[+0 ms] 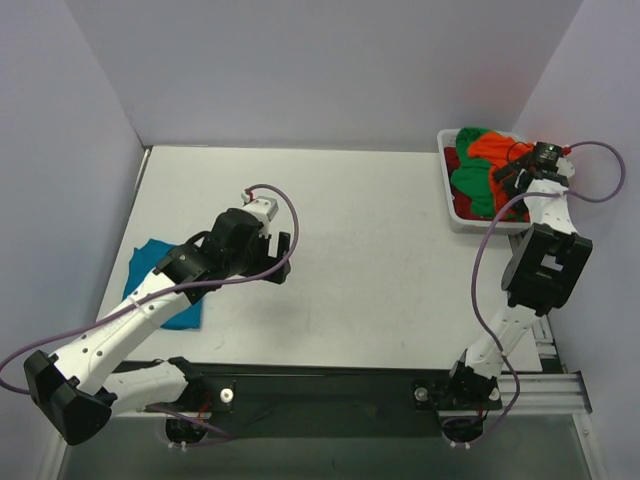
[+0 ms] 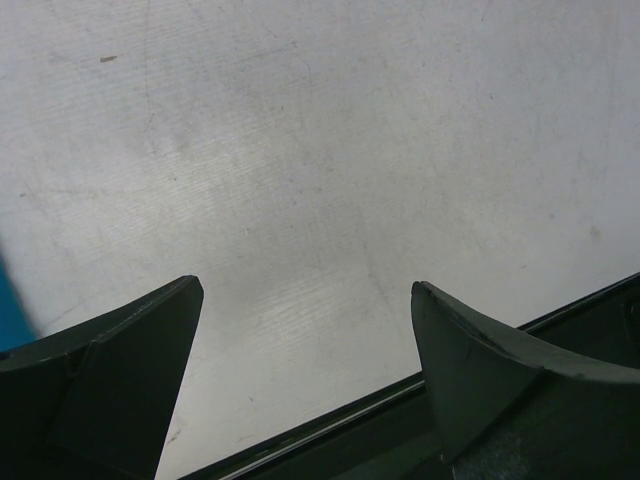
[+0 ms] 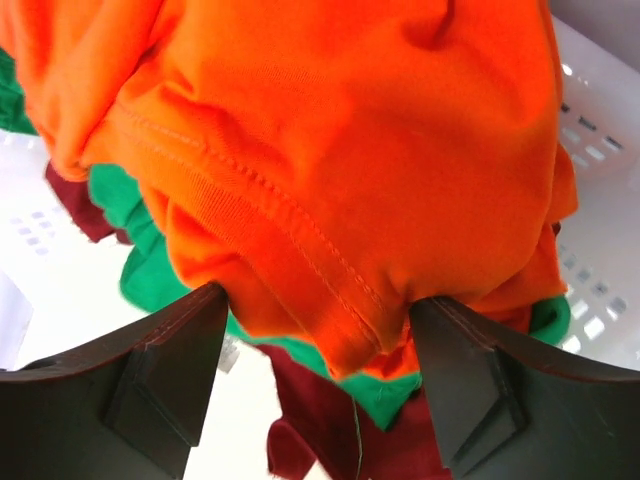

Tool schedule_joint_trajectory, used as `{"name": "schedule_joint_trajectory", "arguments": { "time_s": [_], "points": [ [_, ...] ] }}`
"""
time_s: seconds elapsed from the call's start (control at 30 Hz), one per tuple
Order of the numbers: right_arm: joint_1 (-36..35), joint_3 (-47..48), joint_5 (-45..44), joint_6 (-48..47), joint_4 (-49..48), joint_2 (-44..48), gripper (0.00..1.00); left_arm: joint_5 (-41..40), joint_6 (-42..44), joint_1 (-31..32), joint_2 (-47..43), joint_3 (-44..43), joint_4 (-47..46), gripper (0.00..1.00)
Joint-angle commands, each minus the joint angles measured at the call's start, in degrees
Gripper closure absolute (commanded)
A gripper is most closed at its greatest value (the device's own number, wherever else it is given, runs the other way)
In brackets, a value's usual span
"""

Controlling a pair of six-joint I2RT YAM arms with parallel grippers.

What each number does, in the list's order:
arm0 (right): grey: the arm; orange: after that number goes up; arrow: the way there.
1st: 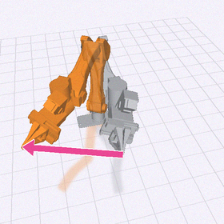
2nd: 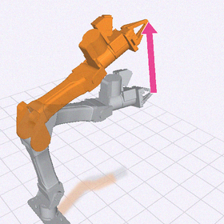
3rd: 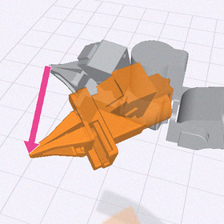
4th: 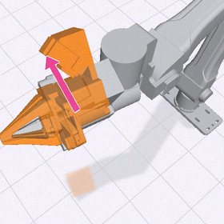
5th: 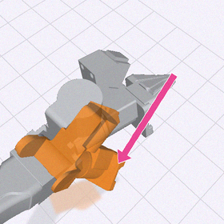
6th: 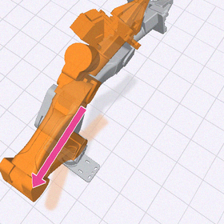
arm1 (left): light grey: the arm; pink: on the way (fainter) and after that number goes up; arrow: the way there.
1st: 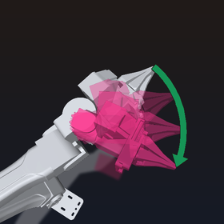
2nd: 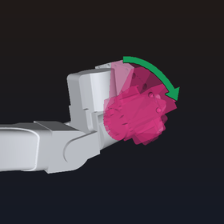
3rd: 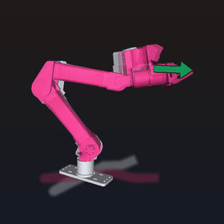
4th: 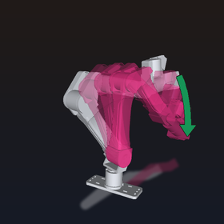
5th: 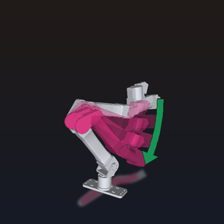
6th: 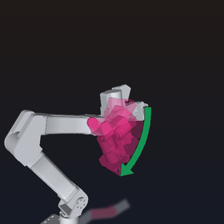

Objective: Fold and stack the t-shirts
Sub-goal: Grab crumpled tshirt from bin with the right arm, then move the tshirt to the center of the board

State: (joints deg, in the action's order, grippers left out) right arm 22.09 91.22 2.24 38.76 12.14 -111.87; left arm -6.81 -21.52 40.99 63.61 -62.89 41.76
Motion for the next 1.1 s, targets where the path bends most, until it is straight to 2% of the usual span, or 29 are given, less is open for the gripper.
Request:
{"name": "schedule_joint_trajectory", "arguments": {
  "time_s": [0.0,0.07,0.1,0.17,0.2,0.27,0.3,0.37,0.57,0.7,0.8,0.93,1.07],
  "points": [
    [-0.03,2.29,-2.06,-1.41,-1.24,-2.64,0.3,4.08,0.95,-1.52,-0.07,0.58,-3.17,0.03],
    [-0.2,2.21,-2.06,-1.67,-1.33,-3.35,0.39,4.7,0.95,-2.23,0.1,0.84,-3.09,0.03],
    [-0.64,2.38,-2.06,-1.93,-1.33,-3.44,0.47,4.96,1.04,-2.49,0.11,0.84,-3.17,0.03],
    [-0.99,2.47,-3.72,-2.9,-1.33,-3.09,0.58,5.05,0.95,-2.5,0.19,1.02,-3.17,0.03],
    [-1.43,2.38,-4.34,-3.08,-1.24,-2.65,0.71,5.14,0.95,-2.58,0.19,1.02,-3.17,0.03],
    [-2.22,1.77,-6.62,-4.21,-1.24,-0.2,0.83,5.4,0.86,-2.58,0.11,1.19,-3.35,0.03],
    [-3.35,1.59,-8.03,-4.83,-1.16,0.95,0.93,5.66,0.86,-2.67,0.11,1.28,-3.44,0.03],
    [-4.85,1.07,-12.75,-6.24,-1.16,4.98,1.0,6.02,0.69,-2.67,0.11,1.37,-3.44,0.03],
    [-11.62,-1.65,-25.15,-11.42,-1.59,16.5,1.0,6.72,0.6,-2.85,-0.86,2.07,-4.05,0.03],
    [-14.17,-2.36,-27.63,-13.01,-2.12,22.65,1.0,6.81,0.51,-2.76,-0.69,2.33,-4.05,0.03],
    [-16.8,-1.58,-28.08,-14.85,-2.3,27.75,1.0,6.81,0.43,-3.02,-0.86,2.25,-4.32,0.03],
    [-21.37,1.06,-22.48,-18.1,-2.12,34.51,0.99,6.81,0.25,-3.64,-1.12,2.25,-4.58,0.03],
    [-30.77,5.45,-19.55,-22.84,-0.37,38.3,0.96,6.72,-0.45,-4.34,-1.21,1.81,-4.76,0.03]
  ]
}}
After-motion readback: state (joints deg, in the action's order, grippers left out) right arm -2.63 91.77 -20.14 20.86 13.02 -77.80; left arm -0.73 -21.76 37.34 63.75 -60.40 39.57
